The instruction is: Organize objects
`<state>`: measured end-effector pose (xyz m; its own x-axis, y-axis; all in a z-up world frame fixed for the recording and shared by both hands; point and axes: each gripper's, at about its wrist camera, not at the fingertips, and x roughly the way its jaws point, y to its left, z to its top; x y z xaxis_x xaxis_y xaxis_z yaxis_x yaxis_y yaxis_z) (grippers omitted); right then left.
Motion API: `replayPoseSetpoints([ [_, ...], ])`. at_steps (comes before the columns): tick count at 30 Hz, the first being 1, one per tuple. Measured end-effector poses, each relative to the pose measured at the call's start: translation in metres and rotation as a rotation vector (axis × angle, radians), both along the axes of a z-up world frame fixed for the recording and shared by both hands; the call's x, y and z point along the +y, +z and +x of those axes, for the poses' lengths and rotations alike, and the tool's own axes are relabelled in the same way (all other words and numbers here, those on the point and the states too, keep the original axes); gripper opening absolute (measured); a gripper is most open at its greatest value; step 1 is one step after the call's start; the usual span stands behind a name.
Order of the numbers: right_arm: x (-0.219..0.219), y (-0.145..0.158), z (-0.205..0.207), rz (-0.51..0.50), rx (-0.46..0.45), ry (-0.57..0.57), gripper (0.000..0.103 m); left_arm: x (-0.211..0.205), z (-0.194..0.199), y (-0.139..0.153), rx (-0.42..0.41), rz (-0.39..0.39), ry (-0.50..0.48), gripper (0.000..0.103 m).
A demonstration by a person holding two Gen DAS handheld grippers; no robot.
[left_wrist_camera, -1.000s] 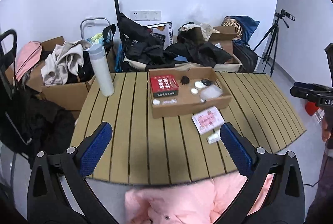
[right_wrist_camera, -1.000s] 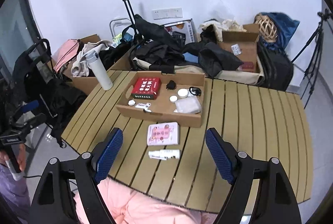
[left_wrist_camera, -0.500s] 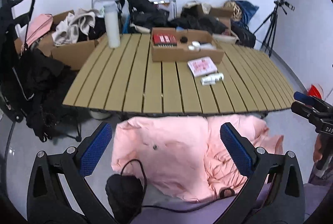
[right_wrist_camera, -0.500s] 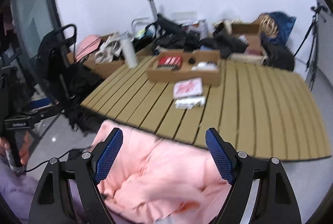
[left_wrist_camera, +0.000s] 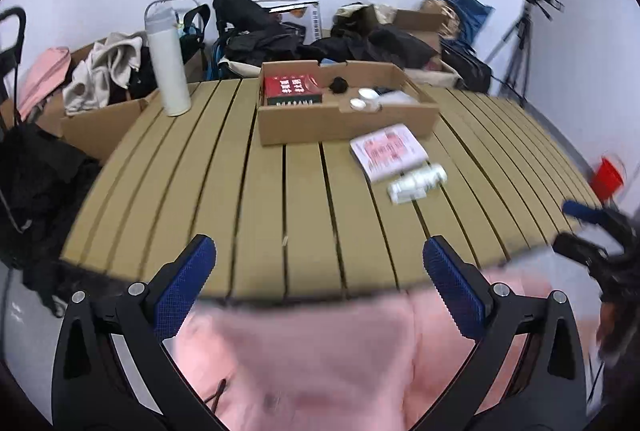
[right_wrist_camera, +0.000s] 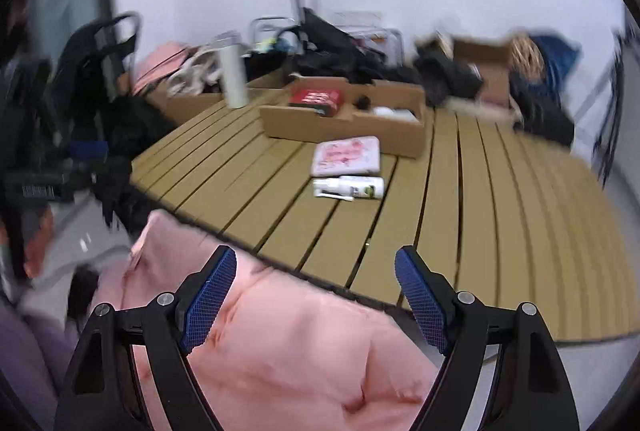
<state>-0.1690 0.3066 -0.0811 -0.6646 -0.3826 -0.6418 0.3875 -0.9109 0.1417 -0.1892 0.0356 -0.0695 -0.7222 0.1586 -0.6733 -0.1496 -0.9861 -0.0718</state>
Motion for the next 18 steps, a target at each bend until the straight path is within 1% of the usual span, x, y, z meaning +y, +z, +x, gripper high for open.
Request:
replayPoseSetpoints([
  [1, 0.002, -0.004, -0.016, -0.020, -0.013, -0.008, 0.085, 0.004, -0.015, -0.006, -0.001, 0.013, 0.004, 0.103],
  [2, 0.002, -0.007, -0.029, -0.025, -0.027, -0.007, 0.085, 0.012, -0.038, -0.016, -0.020, 0.036, 0.001, 0.102],
  [3, 0.001, -0.011, -0.045, -0.019, -0.042, -0.006, 0.085, 0.018, -0.053, -0.023, -0.036, 0.056, -0.006, 0.102],
  [4, -0.001, -0.014, -0.061, -0.004, -0.058, -0.006, 0.085, 0.023, -0.067, -0.030, -0.054, 0.081, -0.014, 0.101],
  [6, -0.010, -0.022, -0.099, 0.056, -0.090, -0.006, 0.085, 0.036, -0.104, -0.047, -0.094, 0.151, -0.046, 0.094],
  [7, -0.013, -0.025, -0.113, 0.069, -0.100, -0.005, 0.085, 0.041, -0.119, -0.053, -0.113, 0.181, -0.053, 0.089],
  [9, -0.018, -0.032, -0.148, 0.059, -0.121, -0.008, 0.084, 0.047, -0.151, -0.070, -0.164, 0.254, -0.053, 0.083],
  [11, -0.023, -0.041, -0.180, 0.055, -0.144, -0.019, 0.073, 0.052, -0.173, -0.083, -0.222, 0.301, -0.047, 0.067],
  [12, -0.028, -0.045, -0.193, 0.065, -0.146, -0.020, 0.067, 0.056, -0.181, -0.089, -0.245, 0.307, -0.054, 0.067],
  [15, -0.039, -0.060, -0.225, 0.047, -0.171, 0.001, 0.063, 0.064, -0.194, -0.101, -0.273, 0.284, -0.057, 0.066],
  [16, -0.043, -0.065, -0.234, 0.043, -0.185, 0.006, 0.058, 0.065, -0.196, -0.105, -0.282, 0.284, -0.055, 0.059],
  [17, -0.045, -0.071, -0.241, 0.040, -0.196, 0.007, 0.057, 0.065, -0.198, -0.109, -0.296, 0.289, -0.061, 0.057],
  [18, -0.045, -0.076, -0.246, 0.038, -0.208, 0.000, 0.056, 0.065, -0.198, -0.110, -0.278, 0.292, -0.068, 0.057],
])
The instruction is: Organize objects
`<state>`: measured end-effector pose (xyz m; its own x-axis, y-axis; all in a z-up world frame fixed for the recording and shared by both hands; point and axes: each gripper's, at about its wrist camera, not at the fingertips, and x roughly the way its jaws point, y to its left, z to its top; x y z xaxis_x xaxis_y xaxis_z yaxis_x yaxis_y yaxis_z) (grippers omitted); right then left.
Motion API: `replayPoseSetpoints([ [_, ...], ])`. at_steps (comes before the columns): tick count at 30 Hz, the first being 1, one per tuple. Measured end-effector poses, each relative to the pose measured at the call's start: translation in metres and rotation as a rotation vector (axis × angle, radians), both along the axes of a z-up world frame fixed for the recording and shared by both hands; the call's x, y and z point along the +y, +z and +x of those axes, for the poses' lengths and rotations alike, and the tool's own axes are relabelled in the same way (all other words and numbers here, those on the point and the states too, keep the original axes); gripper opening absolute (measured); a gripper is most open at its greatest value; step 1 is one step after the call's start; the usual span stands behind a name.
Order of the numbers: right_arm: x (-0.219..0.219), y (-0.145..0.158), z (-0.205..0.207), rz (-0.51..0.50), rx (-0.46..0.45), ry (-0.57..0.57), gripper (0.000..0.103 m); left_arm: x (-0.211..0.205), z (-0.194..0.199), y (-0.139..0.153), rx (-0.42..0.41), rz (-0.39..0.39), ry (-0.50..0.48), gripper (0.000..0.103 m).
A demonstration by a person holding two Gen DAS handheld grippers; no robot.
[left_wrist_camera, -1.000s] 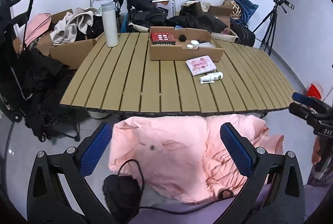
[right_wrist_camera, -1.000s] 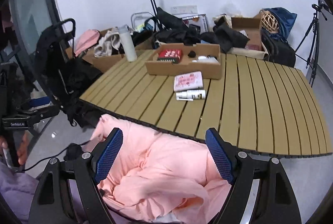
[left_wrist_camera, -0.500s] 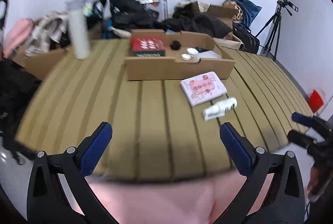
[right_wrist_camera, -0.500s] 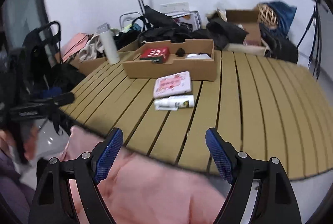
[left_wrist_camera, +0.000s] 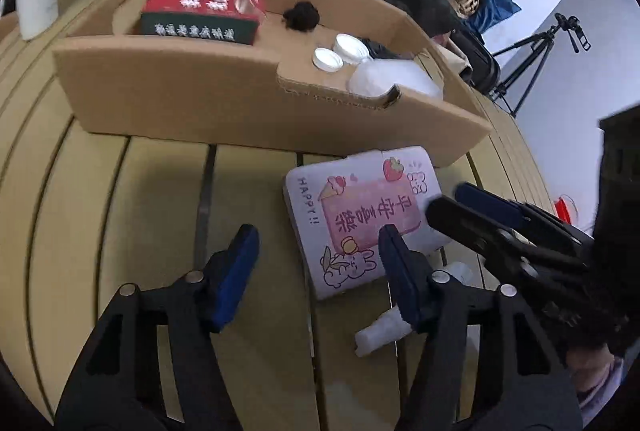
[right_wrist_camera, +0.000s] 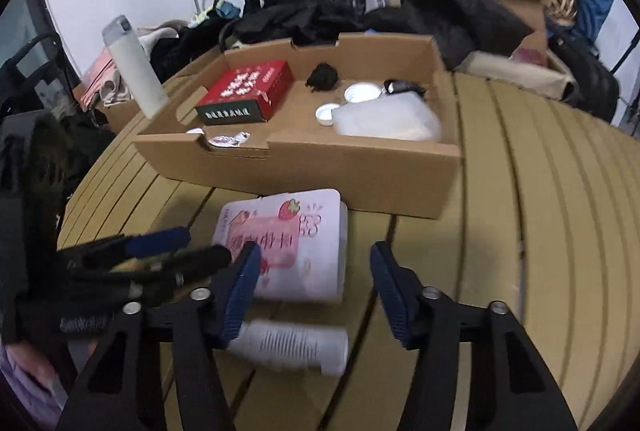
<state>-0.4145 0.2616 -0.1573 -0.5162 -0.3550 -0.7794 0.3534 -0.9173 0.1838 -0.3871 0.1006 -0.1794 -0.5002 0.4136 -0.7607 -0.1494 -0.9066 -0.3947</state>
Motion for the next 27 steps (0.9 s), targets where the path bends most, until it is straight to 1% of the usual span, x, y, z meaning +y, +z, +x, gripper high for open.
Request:
replayPoseSetpoints([
  [1, 0.000, -0.005, -0.004, -0.009, -0.013, -0.002, 0.056, 0.000, 0.000, -0.001, -0.002, 0.002, -0.002, 0.057],
  [2, 0.001, -0.010, -0.006, -0.030, -0.029, 0.002, 0.056, 0.001, 0.000, -0.001, 0.001, 0.011, -0.002, 0.049],
  [3, 0.003, -0.016, -0.008, -0.057, -0.053, 0.004, 0.052, 0.002, -0.001, -0.002, -0.011, 0.037, -0.020, 0.039],
  [4, 0.004, -0.020, -0.009, -0.091, -0.075, 0.004, 0.046, 0.003, -0.002, -0.004, -0.024, 0.042, -0.022, 0.030],
  [5, 0.006, -0.021, -0.009, -0.114, -0.069, -0.017, 0.043, 0.004, -0.001, -0.003, -0.006, 0.035, -0.014, 0.026],
  [6, 0.006, -0.018, -0.008, -0.096, -0.051, -0.031, 0.032, 0.004, 0.000, 0.001, 0.012, 0.028, -0.015, 0.023],
  [7, 0.004, -0.014, -0.005, -0.075, -0.037, -0.030, 0.026, 0.002, 0.001, 0.006, 0.019, 0.040, -0.013, 0.018],
  [8, 0.002, -0.006, -0.001, -0.056, -0.015, -0.026, 0.022, -0.001, 0.002, 0.014, 0.023, 0.064, -0.012, 0.017],
  [9, 0.001, 0.000, 0.002, -0.056, -0.008, -0.020, 0.020, -0.005, 0.006, 0.024, 0.036, 0.082, -0.005, 0.017],
  [12, -0.002, 0.028, 0.022, -0.062, 0.024, -0.011, 0.019, -0.011, 0.028, 0.059, 0.093, 0.075, -0.014, 0.016],
  [14, -0.003, 0.051, 0.043, -0.078, 0.045, -0.017, 0.018, -0.018, 0.051, 0.082, 0.115, 0.080, -0.030, 0.016],
  [15, -0.003, 0.064, 0.057, -0.095, 0.058, -0.017, 0.017, -0.023, 0.069, 0.096, 0.126, 0.080, -0.038, 0.016],
  [18, -0.007, 0.096, 0.115, -0.128, 0.089, -0.007, 0.016, -0.034, 0.122, 0.125, 0.144, 0.083, -0.058, 0.016],
  [21, -0.007, 0.109, 0.163, -0.170, 0.095, -0.011, 0.016, -0.040, 0.168, 0.145, 0.140, 0.073, -0.066, 0.016],
  [22, -0.005, 0.112, 0.176, -0.202, 0.084, -0.030, 0.015, -0.041, 0.179, 0.151, 0.153, 0.069, -0.064, 0.013],
  [23, -0.003, 0.115, 0.187, -0.239, 0.080, -0.049, 0.015, -0.042, 0.186, 0.156, 0.166, 0.066, -0.060, 0.010],
  [24, -0.002, 0.118, 0.195, -0.253, 0.084, -0.057, 0.015, -0.043, 0.192, 0.161, 0.180, 0.076, -0.059, 0.010],
  [26, -0.003, 0.125, 0.208, -0.235, 0.097, -0.053, 0.011, -0.048, 0.197, 0.167, 0.185, 0.104, -0.056, 0.007],
  [27, -0.003, 0.127, 0.211, -0.236, 0.098, -0.054, 0.011, -0.049, 0.198, 0.169, 0.185, 0.109, -0.057, 0.007],
])
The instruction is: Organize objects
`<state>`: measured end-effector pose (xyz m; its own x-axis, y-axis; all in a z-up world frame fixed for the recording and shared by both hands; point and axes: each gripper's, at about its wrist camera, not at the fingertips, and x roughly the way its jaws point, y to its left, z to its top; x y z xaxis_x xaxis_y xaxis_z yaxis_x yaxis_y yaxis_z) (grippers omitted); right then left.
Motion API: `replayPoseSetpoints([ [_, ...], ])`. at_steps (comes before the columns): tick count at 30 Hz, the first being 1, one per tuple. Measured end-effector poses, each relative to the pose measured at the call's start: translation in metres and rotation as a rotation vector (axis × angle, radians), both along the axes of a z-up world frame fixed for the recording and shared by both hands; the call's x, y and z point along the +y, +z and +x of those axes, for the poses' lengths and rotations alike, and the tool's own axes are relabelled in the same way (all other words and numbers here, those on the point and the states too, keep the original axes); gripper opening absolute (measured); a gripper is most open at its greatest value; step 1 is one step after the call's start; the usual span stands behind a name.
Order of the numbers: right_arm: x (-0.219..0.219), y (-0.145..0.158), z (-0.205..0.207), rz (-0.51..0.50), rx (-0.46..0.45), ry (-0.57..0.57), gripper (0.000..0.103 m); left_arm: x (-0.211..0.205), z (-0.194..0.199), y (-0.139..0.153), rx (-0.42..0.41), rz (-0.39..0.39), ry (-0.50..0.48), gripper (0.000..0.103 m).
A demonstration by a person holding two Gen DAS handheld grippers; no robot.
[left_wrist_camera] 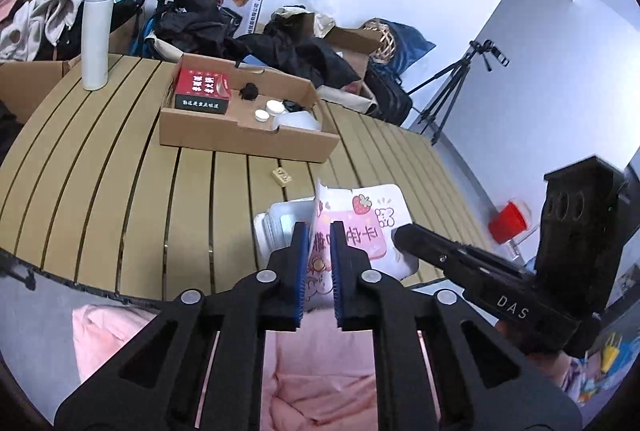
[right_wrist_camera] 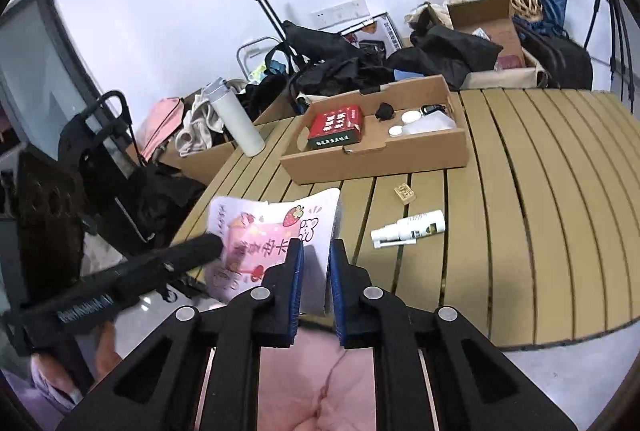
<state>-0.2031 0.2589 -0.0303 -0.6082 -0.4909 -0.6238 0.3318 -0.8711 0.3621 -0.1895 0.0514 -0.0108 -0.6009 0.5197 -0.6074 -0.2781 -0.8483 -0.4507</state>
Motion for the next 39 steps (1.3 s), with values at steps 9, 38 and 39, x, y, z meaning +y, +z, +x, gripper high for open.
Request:
replayPoseSetpoints([
  [9, 0.002, 0.018, -0.019, -0.009, 0.025, -0.005, 0.006, -0.004, -0.051, 0.010, -0.012, 0.044, -0.023, 0.000],
  [38, 0.109, -0.133, -0.125, 0.178, -0.294, -0.155, 0.087, 0.143, -0.135, -0.154, -0.254, -0.085, -0.303, 0.059],
  [39, 0.110, -0.137, -0.122, 0.185, -0.286, -0.167, 0.076, 0.146, -0.139, -0.160, -0.263, -0.091, -0.297, 0.059],
])
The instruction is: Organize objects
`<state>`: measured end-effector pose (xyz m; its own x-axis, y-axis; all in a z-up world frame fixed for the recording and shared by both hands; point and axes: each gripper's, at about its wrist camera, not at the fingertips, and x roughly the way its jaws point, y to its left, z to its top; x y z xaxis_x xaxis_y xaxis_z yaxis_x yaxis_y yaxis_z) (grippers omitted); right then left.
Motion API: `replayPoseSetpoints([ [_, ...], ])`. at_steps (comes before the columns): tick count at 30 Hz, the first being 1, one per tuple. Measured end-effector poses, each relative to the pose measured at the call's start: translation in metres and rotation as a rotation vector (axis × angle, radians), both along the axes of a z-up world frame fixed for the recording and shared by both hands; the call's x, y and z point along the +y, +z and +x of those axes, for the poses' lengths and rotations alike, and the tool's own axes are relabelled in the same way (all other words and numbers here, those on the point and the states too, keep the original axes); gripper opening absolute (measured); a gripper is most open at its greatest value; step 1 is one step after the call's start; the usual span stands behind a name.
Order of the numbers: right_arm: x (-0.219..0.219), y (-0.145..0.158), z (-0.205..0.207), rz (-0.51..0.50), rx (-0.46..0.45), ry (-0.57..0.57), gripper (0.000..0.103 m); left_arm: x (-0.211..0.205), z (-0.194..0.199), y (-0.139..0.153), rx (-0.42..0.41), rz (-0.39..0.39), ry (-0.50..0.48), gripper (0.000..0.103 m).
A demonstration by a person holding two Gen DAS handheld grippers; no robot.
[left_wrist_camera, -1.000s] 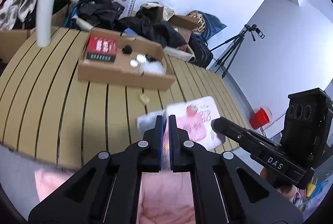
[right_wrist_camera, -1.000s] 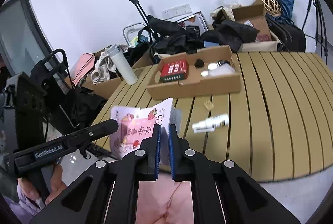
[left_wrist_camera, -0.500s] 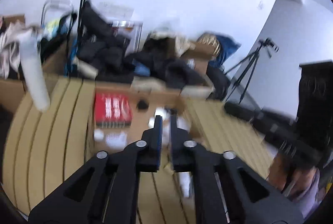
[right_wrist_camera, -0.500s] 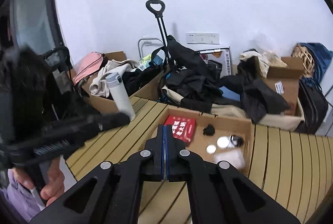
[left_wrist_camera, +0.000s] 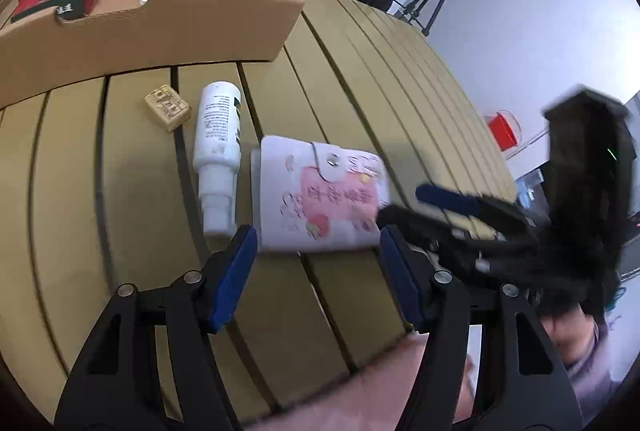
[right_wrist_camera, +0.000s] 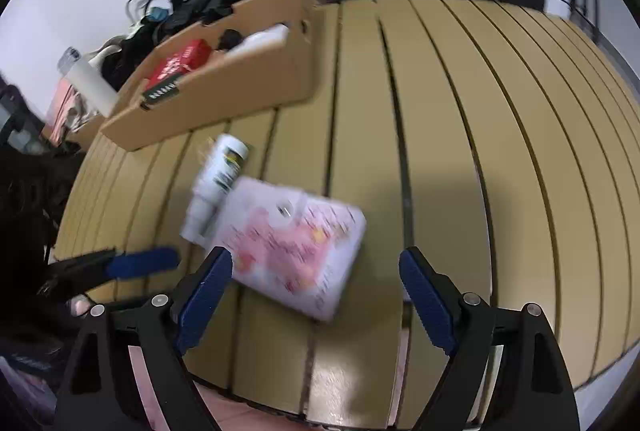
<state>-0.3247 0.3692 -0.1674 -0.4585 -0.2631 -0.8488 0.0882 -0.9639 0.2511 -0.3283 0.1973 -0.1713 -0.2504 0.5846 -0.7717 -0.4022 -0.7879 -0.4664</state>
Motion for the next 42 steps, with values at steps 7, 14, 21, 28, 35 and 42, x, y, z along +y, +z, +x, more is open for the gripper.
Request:
replayPoseSetpoints([
  [7, 0.000, -0.017, 0.001, -0.026, 0.019, -0.014, 0.037, 0.009, -0.011, -0.014, -0.004, -0.016, 0.039, 0.033],
  [14, 0.002, 0.010, 0.019, -0.037, 0.046, -0.028, 0.029, -0.001, 0.012, 0.012, 0.002, 0.024, 0.105, 0.020],
  [21, -0.015, 0.090, 0.017, 0.000, 0.186, 0.011, 0.028, -0.027, 0.002, 0.102, 0.155, 0.106, 0.142, 0.019],
  [28, -0.074, 0.191, -0.057, -0.032, 0.327, 0.143, 0.028, -0.083, -0.067, 0.200, 0.330, 0.077, 0.210, 0.019],
  [35, -0.136, 0.166, -0.143, -0.098, 0.239, 0.209, 0.028, -0.142, -0.147, 0.157, 0.195, 0.041, 0.275, 0.019],
  [42, -0.181, 0.055, -0.202, -0.052, 0.015, 0.234, 0.028, -0.161, -0.179, 0.050, -0.003, -0.067, 0.327, 0.019],
])
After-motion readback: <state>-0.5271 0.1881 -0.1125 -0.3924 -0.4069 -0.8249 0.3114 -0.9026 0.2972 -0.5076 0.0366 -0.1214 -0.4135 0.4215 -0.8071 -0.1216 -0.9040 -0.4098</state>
